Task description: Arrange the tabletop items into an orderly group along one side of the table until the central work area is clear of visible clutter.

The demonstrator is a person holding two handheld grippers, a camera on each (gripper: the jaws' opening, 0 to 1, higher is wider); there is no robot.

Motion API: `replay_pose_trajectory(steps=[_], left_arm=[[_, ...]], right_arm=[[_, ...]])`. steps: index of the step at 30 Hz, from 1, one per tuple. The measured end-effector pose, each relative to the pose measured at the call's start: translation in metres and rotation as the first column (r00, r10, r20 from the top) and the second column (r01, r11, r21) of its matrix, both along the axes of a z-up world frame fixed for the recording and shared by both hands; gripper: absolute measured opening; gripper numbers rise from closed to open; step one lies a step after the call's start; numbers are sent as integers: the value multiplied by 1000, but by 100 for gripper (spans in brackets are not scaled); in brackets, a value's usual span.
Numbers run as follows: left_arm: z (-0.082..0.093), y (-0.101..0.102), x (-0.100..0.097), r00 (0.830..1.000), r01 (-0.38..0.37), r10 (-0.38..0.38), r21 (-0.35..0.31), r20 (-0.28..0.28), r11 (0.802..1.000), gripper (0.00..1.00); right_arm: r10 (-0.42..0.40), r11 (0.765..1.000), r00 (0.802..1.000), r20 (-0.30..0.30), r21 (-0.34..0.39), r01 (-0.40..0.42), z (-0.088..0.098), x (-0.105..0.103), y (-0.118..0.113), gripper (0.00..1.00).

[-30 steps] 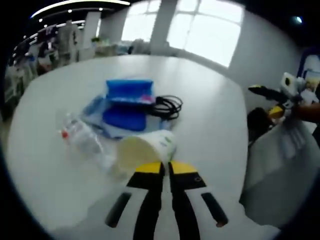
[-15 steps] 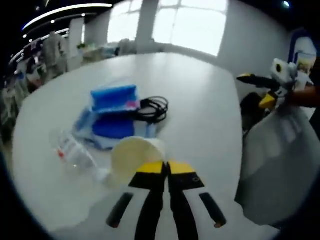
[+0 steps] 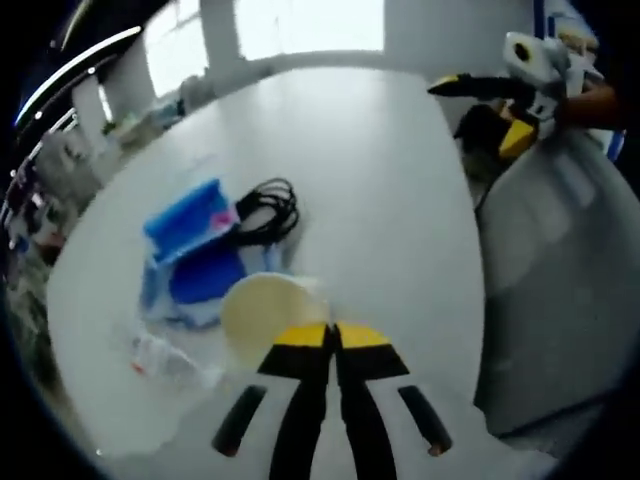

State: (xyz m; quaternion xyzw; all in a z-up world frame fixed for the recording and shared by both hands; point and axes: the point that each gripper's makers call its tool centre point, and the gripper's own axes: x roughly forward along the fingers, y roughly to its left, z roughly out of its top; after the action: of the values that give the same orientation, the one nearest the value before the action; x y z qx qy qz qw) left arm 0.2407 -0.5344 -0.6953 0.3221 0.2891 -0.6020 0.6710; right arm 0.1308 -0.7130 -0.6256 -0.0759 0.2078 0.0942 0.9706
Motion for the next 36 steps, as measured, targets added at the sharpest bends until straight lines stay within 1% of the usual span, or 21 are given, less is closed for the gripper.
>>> replay_pose_trajectory(steps=[1, 3, 6, 8, 10, 13, 16, 19, 22, 25, 28, 32, 34, 36], left_arm=[[0, 0, -1, 1000, 18, -19, 23, 13, 1000, 0], [0, 0, -2, 999, 44, -45, 45, 26, 998, 0], [-1, 0, -4, 992, 103, -109, 104, 59, 989, 0], [-4, 0, -8, 983, 155, -169, 158, 77, 975, 0], [-5, -1, -11, 973, 191, -211, 190, 90, 963, 0], [-9, -2, -15, 962, 228, -255, 225, 99, 947, 0], [-12, -1, -18, 937, 285, -329, 287, 117, 915, 0], [-14, -2, -21, 928, 305, -353, 305, 119, 902, 0], [-15, -4, -23, 923, 314, -366, 312, 121, 897, 1], [-14, -6, -25, 919, 321, -373, 309, 127, 895, 5], [-11, -8, -26, 922, 318, -367, 296, 126, 901, 7], [-8, -8, -26, 921, 317, -366, 286, 136, 904, 9], [-3, -9, -27, 922, 315, -361, 271, 139, 910, 11], [2, -9, -28, 927, 307, -347, 248, 138, 919, 14]], right_arm=[[1, 1000, 1000, 0, 4, -1, 0, 0, 0, 89], [2, 1000, 1000, 0, 9, -2, 0, 0, 1, 90], [4, 1000, 1000, -1, 13, -4, 0, 0, 2, 92], [4, 1000, 1000, -2, 14, -4, -1, 0, 2, 92], [4, 1000, 1000, -4, 14, -4, -1, 0, 2, 92], [2, 1000, 1000, -4, 13, -2, -1, 0, 1, 92], [1, 1000, 1000, -6, 10, -1, -2, 0, 1, 92], [1, 1000, 1000, -8, 8, -1, -2, 0, 1, 91], [0, 1000, 1000, -8, 8, 0, -2, 0, 0, 91], [-2, 1000, 1000, -8, 6, 2, -2, 0, 0, 90], [-2, 1000, 1000, -9, 6, 2, -2, 0, 0, 90], [-1, 1000, 1000, -9, 5, 1, -2, 0, 0, 90], [0, 1000, 1000, -9, 3, 0, -2, 0, 0, 90], [-1, 1000, 1000, -8, 3, 1, -2, 0, 0, 90]])
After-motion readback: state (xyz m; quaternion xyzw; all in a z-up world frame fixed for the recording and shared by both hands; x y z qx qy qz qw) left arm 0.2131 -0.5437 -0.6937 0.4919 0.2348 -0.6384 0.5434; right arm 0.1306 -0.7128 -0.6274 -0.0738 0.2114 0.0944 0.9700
